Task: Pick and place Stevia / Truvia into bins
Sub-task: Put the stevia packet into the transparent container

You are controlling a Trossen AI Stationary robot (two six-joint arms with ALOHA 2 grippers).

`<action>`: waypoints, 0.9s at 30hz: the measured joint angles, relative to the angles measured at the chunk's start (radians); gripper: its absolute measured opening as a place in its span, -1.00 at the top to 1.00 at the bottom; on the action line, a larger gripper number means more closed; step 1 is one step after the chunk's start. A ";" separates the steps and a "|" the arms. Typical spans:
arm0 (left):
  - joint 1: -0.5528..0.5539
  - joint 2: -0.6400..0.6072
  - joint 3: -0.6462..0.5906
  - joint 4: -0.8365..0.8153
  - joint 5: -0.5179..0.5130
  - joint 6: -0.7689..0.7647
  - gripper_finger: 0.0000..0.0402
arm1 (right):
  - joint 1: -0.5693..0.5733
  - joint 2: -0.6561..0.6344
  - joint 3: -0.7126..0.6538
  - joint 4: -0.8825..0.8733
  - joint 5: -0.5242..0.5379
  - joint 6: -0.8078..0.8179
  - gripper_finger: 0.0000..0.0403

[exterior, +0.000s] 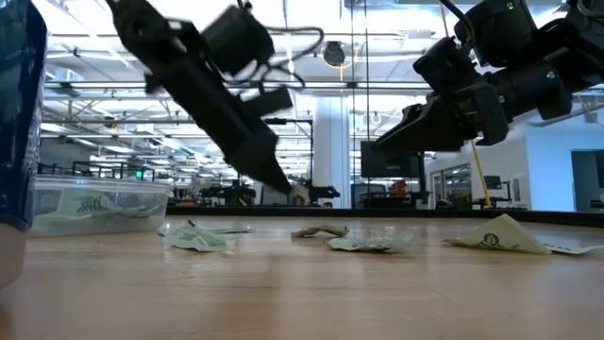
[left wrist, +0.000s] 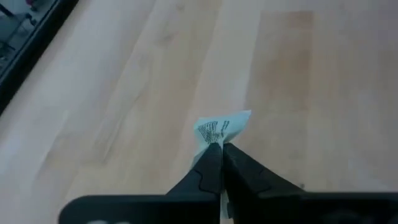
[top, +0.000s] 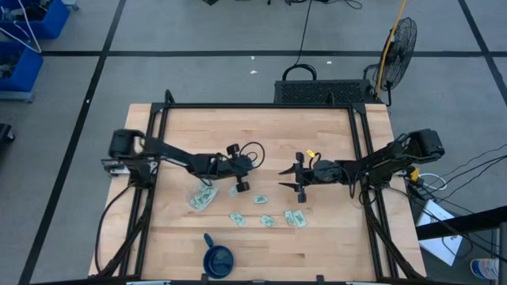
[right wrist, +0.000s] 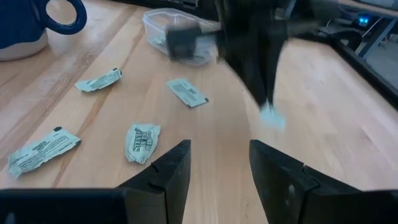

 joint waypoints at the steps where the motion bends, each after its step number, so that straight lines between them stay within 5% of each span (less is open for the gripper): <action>1: -0.009 -0.033 0.000 -0.041 0.000 -0.005 0.95 | 0.000 0.000 0.000 -0.005 0.000 0.005 0.23; 8: -0.120 -0.339 0.001 -0.544 0.003 -0.224 0.91 | 0.000 0.000 0.000 -0.049 0.000 0.017 0.23; 15: -0.337 -0.467 0.000 -1.055 0.039 -0.799 0.96 | 0.000 0.000 0.000 -0.065 0.000 0.074 0.23; 20: -0.442 -0.437 -0.029 -1.079 0.035 -1.011 0.88 | 0.000 0.000 0.000 -0.069 0.000 0.095 0.23; 27: -0.473 -0.387 -0.094 -0.967 0.038 -1.101 0.95 | 0.000 0.000 0.000 -0.069 -0.002 0.087 0.23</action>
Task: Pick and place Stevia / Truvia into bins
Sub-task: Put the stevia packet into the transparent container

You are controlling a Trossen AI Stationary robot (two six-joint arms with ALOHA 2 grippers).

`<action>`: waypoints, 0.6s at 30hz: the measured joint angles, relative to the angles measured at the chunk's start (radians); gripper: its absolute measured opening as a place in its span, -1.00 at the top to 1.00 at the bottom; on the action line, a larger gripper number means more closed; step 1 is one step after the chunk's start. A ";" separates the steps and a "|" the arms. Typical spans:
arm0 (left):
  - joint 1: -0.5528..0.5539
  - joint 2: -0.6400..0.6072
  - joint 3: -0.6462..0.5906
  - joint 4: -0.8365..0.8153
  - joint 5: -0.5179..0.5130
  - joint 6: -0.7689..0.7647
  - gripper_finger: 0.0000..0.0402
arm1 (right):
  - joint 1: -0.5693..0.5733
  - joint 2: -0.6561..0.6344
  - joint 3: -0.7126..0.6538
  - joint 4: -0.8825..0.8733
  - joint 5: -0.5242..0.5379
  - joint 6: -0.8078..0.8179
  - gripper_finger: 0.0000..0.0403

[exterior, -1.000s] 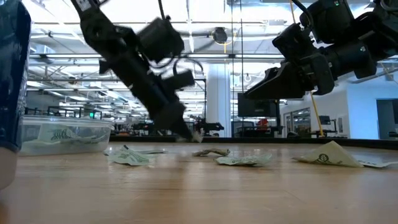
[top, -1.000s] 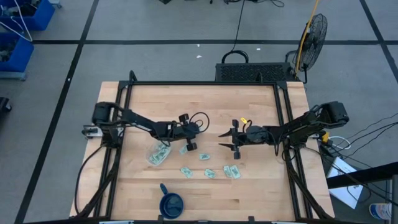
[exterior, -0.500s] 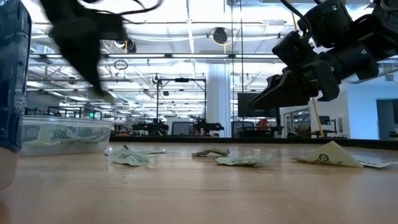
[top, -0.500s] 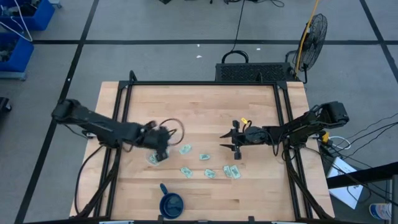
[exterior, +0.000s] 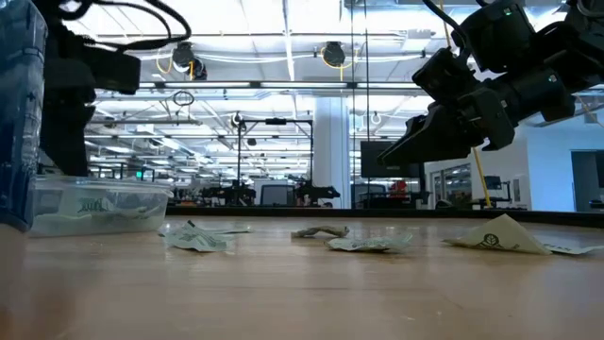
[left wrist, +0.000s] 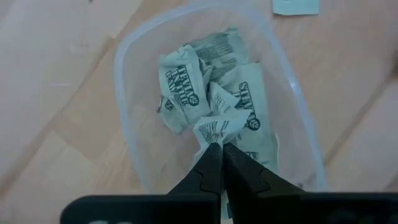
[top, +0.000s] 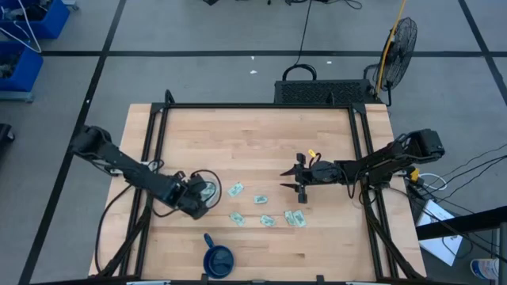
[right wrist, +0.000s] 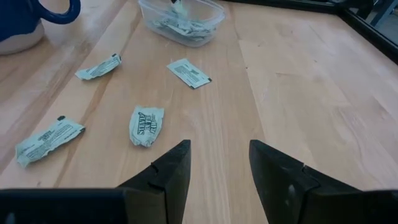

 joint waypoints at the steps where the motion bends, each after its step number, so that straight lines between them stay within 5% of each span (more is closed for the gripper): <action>1: 0.001 0.007 -0.001 0.004 0.005 -0.006 0.94 | 0.000 0.000 0.000 0.000 0.000 0.000 0.23; 11: 0.029 0.031 -0.001 0.013 -0.030 0.018 0.42 | 0.001 0.000 0.000 0.001 -0.001 -0.035 0.23; 18: 0.088 0.025 0.010 0.026 -0.090 0.103 0.30 | 0.065 0.000 0.085 -0.116 -0.032 -0.054 0.23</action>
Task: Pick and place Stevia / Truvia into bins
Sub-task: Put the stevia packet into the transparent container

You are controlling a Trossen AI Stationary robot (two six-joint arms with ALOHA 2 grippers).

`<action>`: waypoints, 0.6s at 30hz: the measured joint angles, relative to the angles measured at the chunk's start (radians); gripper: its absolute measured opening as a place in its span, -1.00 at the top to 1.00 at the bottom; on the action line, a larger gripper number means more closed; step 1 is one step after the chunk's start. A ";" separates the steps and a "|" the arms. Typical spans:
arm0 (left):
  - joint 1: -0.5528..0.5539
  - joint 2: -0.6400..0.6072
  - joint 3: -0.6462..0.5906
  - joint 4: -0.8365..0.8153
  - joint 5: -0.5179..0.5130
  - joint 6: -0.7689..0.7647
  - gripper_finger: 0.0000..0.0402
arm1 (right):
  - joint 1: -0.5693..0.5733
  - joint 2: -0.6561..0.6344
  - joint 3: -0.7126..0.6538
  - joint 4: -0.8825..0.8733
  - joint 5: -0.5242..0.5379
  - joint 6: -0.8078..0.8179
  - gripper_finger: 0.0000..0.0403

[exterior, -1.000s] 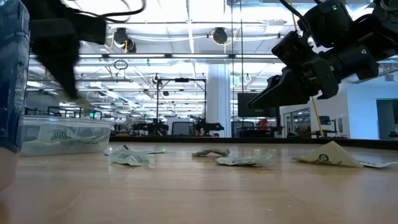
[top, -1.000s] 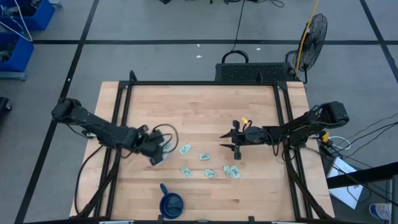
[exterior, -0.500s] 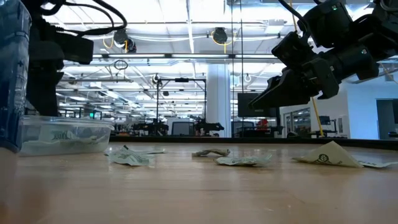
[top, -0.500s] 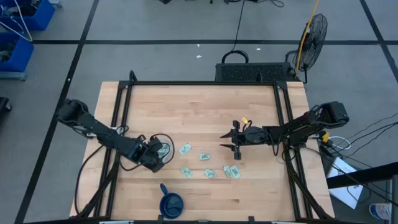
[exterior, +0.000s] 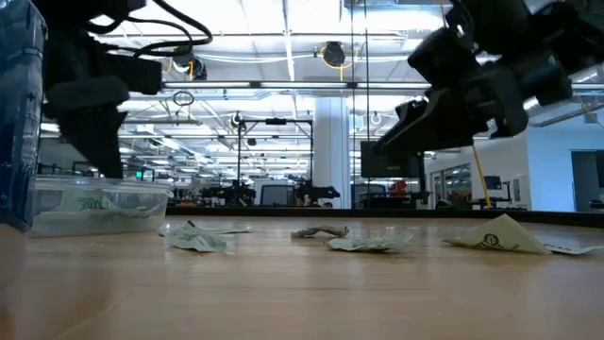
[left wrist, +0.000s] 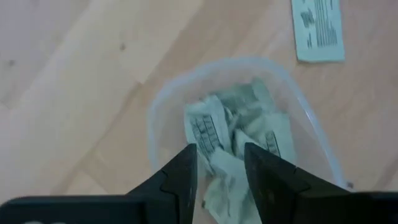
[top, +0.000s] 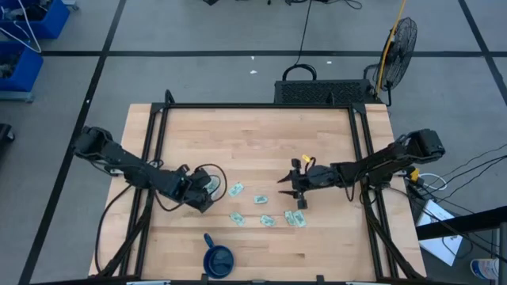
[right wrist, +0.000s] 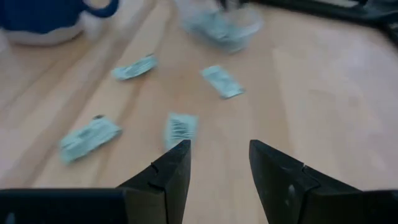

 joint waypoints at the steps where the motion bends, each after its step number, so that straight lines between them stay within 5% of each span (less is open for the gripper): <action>1: 0.012 0.000 0.008 -0.002 -0.005 0.018 0.30 | 0.014 0.000 0.032 -0.060 -0.007 0.004 0.23; 6: 0.065 0.000 0.076 0.001 -0.047 0.131 0.30 | 0.086 0.000 0.181 -0.364 -0.019 0.009 0.23; 10: 0.092 -0.001 0.114 0.025 -0.080 0.216 0.30 | 0.135 0.000 0.183 -0.393 -0.026 0.023 0.23; 15: 0.098 -0.001 0.117 0.080 -0.096 0.301 0.30 | 0.206 0.000 0.144 -0.401 -0.196 0.154 0.23; 18: 0.098 -0.001 0.117 0.087 -0.096 0.317 0.30 | 0.260 0.000 0.098 -0.373 -0.172 0.220 0.23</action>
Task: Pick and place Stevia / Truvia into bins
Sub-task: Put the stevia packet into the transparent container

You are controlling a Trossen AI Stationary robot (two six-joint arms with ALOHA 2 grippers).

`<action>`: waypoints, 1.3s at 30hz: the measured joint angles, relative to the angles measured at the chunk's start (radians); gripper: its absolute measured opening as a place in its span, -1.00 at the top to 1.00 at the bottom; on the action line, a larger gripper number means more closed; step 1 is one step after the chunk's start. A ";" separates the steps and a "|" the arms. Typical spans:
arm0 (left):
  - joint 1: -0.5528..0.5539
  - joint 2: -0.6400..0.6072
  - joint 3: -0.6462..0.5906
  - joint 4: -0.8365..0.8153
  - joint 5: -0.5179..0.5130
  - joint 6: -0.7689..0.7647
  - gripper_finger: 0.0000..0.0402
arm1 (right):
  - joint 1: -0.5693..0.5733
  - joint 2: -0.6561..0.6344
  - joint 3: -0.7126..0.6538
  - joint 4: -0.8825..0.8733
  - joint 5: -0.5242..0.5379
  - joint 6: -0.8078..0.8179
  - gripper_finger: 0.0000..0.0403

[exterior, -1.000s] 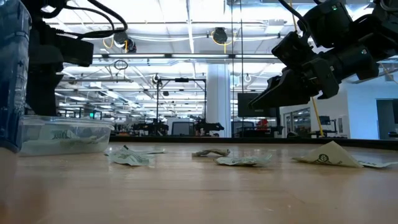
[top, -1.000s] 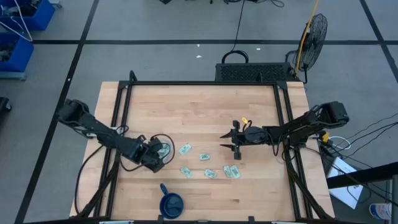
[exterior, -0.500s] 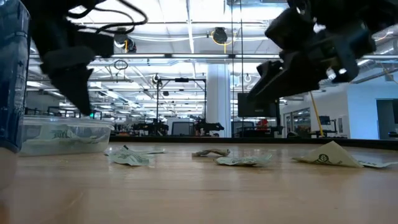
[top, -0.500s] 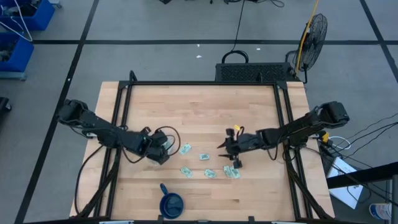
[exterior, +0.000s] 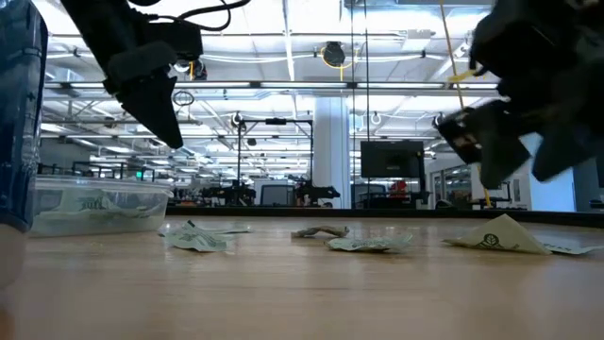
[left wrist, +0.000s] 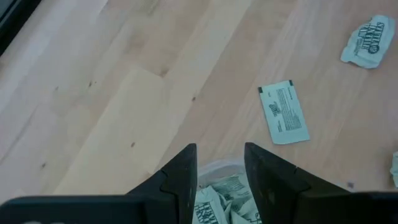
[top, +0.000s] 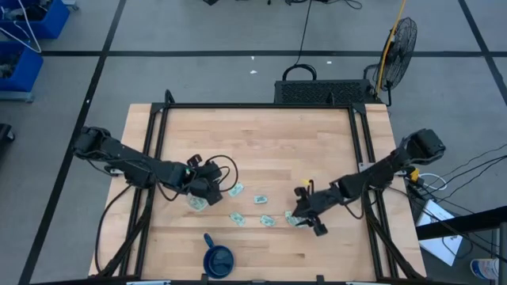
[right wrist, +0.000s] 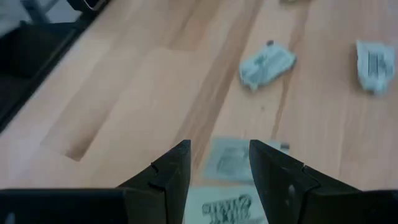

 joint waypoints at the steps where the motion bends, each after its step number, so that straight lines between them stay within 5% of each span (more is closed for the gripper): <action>1: 0.000 0.000 0.000 0.001 -0.003 0.000 0.30 | 0.016 0.000 -0.019 0.023 0.029 0.022 0.23; 7: 0.000 0.000 0.000 0.021 -0.022 -0.011 0.30 | 0.088 0.001 -0.101 0.206 0.241 0.058 0.23; 23: -0.003 0.000 0.000 0.039 -0.022 -0.001 0.30 | 0.123 0.251 -0.106 0.513 0.210 0.078 0.23; 32: -0.003 0.000 0.000 0.039 -0.022 0.002 0.30 | 0.114 0.296 -0.105 0.482 0.263 0.068 0.23; 39: -0.003 0.000 0.000 0.038 -0.022 0.002 0.30 | 0.113 0.254 -0.106 0.444 0.271 -0.093 0.23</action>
